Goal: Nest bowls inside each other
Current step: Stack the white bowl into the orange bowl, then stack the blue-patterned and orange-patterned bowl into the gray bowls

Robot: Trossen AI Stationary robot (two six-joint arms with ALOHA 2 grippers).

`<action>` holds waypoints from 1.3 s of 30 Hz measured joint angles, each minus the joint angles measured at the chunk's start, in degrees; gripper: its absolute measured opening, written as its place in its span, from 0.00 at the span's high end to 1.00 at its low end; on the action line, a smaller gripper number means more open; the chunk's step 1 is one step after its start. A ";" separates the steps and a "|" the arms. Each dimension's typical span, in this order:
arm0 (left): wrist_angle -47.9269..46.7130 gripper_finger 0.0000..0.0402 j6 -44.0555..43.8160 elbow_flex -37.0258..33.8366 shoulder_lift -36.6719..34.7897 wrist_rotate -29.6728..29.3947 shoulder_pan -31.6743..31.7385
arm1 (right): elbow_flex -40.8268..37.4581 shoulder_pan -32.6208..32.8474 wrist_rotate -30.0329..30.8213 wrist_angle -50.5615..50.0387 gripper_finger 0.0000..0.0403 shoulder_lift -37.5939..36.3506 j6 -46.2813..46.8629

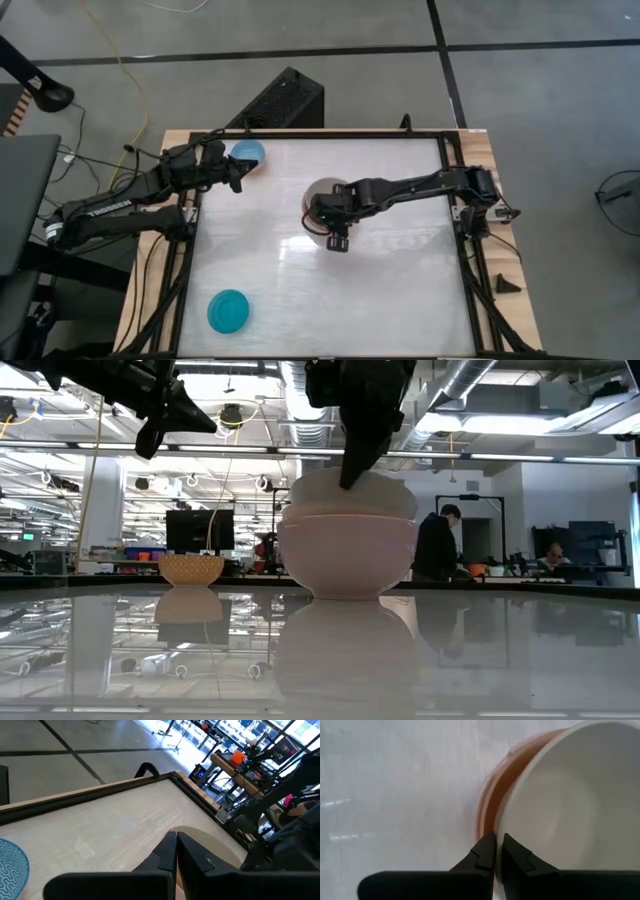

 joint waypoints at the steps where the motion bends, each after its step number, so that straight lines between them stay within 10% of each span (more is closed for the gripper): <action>1: 0.00 1.00 0.00 0.00 0.00 -0.01 0.00 | 0.00 -0.06 -0.18 0.33 0.87 0.00 0.00; 14: -0.40 1.00 0.00 0.04 -0.02 1.28 0.00 | -0.07 -0.06 -1.38 4.10 0.46 -1.33 2.96; 23: -10.75 1.00 -0.24 0.07 -3.86 2.40 -1.29 | -0.94 -0.72 6.36 6.86 0.48 -12.22 5.30; 31: -23.56 1.00 8.14 0.07 -7.68 -6.86 -2.11 | -25.98 -2.70 5.84 23.12 0.55 -31.68 15.95; 39: -23.60 0.89 32.88 0.07 3.43 -9.38 -0.73 | -48.33 -2.36 1.33 48.96 0.56 -48.48 28.76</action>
